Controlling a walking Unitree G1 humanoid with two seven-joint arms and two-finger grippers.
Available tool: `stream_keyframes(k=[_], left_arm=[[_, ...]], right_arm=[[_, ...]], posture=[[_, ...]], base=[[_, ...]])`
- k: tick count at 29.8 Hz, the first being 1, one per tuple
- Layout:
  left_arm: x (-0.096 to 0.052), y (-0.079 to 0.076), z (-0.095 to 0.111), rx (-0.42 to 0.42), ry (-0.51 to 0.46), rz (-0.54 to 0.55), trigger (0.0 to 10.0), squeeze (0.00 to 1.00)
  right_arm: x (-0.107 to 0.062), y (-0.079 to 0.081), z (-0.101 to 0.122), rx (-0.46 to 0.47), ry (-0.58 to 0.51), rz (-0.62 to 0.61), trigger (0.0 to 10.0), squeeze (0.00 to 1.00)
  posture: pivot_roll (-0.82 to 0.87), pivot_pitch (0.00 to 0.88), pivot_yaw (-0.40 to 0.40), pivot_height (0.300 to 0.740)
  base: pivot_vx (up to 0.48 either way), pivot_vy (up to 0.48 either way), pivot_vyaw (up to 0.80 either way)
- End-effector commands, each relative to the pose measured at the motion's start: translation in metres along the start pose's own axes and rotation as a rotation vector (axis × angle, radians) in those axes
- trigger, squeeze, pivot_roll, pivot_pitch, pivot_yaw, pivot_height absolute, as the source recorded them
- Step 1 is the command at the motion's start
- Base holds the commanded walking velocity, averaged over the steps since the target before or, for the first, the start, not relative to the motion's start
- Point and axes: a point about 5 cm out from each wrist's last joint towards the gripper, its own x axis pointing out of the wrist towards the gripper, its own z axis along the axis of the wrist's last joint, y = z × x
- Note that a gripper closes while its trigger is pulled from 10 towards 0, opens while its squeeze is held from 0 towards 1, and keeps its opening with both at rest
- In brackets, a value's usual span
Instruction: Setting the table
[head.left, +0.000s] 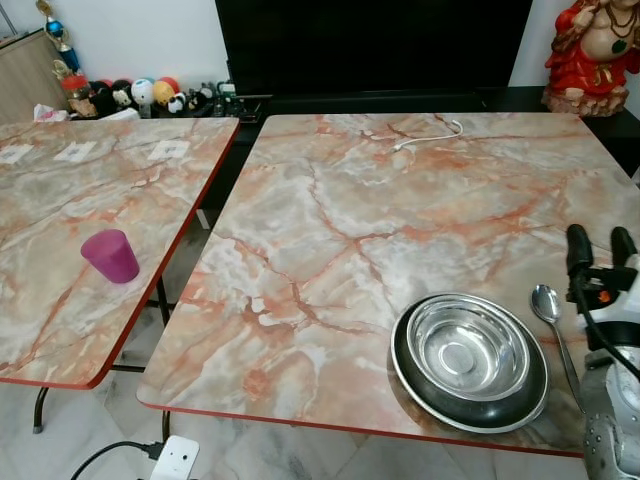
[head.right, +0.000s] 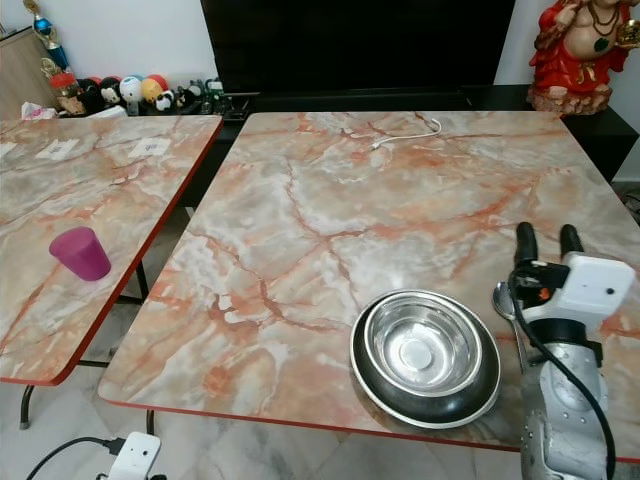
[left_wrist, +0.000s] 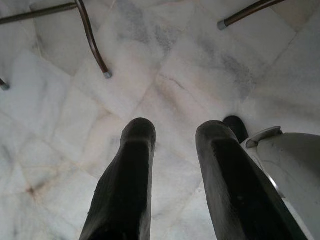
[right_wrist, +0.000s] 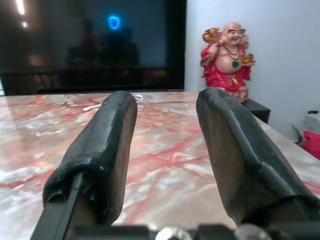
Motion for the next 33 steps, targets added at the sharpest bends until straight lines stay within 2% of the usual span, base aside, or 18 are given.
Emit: stream_keyframes(k=[1,5,9,16,22,33], left_arm=[[-0.001,-0.002,-0.006,-0.015,0.026,0.005,10.0,0.00],[-0.001,-0.003,-0.007,-0.022,0.029,0.001,10.0,0.00],[-0.002,0.001,-0.011,-0.011,0.049,0.003,10.0,0.00],[-0.007,0.018,-0.018,-0.015,0.071,0.022,10.0,0.00],[-0.010,0.026,-0.024,-0.012,0.088,0.034,10.0,0.00],[-0.010,0.018,-0.029,-0.020,0.104,0.029,10.0,0.00]], right_arm=[[0.000,0.003,0.003,-0.004,-0.015,0.019,10.0,0.00],[0.001,0.005,0.004,0.001,-0.020,0.021,10.0,0.00],[0.002,0.010,0.003,0.007,-0.019,0.028,10.0,0.00],[0.000,0.016,0.000,0.003,-0.014,0.045,10.0,0.00],[0.002,0.017,0.002,0.001,-0.021,0.051,10.0,0.00],[0.005,0.021,0.006,-0.002,-0.035,0.070,10.0,0.00]], posture=[[-0.06,0.000,0.036,0.740],[-0.06,0.000,0.035,0.740],[-0.06,0.000,0.037,0.740],[-0.05,0.000,0.042,0.740],[-0.05,0.000,0.039,0.740],[-0.04,0.000,0.030,0.740]], base=[[0.000,0.000,0.00],[0.000,0.000,0.00],[0.000,0.461,0.00],[0.000,0.480,0.00],[0.000,0.480,0.00],[0.000,0.480,0.00]])
